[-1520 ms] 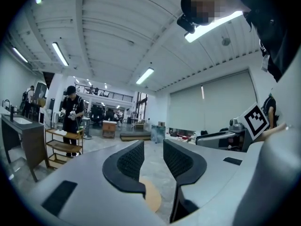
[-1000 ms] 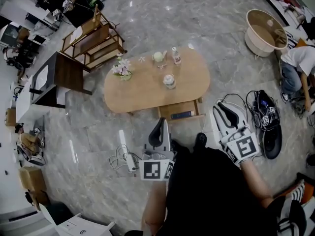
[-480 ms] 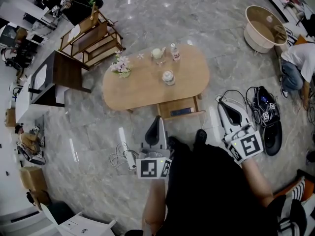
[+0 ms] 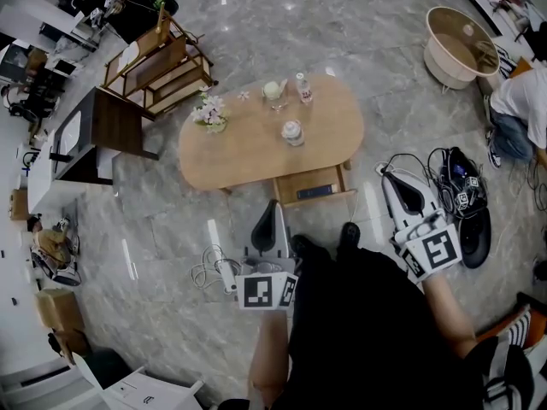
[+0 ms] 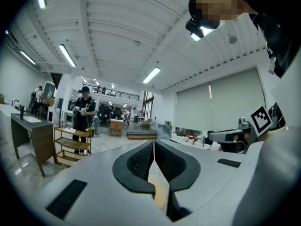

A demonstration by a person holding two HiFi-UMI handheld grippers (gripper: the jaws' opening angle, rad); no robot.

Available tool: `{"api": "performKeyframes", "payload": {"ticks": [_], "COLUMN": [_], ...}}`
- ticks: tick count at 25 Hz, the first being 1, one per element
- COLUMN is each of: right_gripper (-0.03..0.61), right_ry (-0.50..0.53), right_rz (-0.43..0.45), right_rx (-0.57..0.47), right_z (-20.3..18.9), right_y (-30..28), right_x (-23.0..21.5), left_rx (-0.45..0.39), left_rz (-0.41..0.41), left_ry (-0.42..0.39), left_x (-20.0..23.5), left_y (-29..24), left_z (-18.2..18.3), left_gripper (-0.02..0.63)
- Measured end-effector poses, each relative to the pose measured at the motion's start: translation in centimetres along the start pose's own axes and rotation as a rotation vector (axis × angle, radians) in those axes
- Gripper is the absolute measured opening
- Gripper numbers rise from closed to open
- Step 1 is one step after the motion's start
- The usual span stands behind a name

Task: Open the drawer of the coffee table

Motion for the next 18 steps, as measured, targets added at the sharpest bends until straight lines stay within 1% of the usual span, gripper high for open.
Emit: {"api": "performKeyframes", "payload": {"ticks": [10, 18], "right_gripper": [0.012, 0.012], "right_ry": [-0.008, -0.005], "right_rz": [0.012, 0.008], "right_rx": [0.004, 0.010], "right_z": [-0.07, -0.35], "right_y": [0.34, 0.51], "right_x": [0.15, -0.72], "left_rx": [0.008, 0.009], "left_rz": [0.005, 0.007], "left_ry": [0.001, 0.002], "left_x": [-0.22, -0.54], "left_y": [0.36, -0.05], "left_z": [-0.10, -0.24], "left_gripper": [0.018, 0.020]}}
Point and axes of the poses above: the fingertips, and each gripper's own axes: y backward along the fingers, x to its left, z out of its top, the point moved 3 cm from there along y, backward along the fingers, and after that the axes turned 6 degrees about -x, right-handed, at the moved point
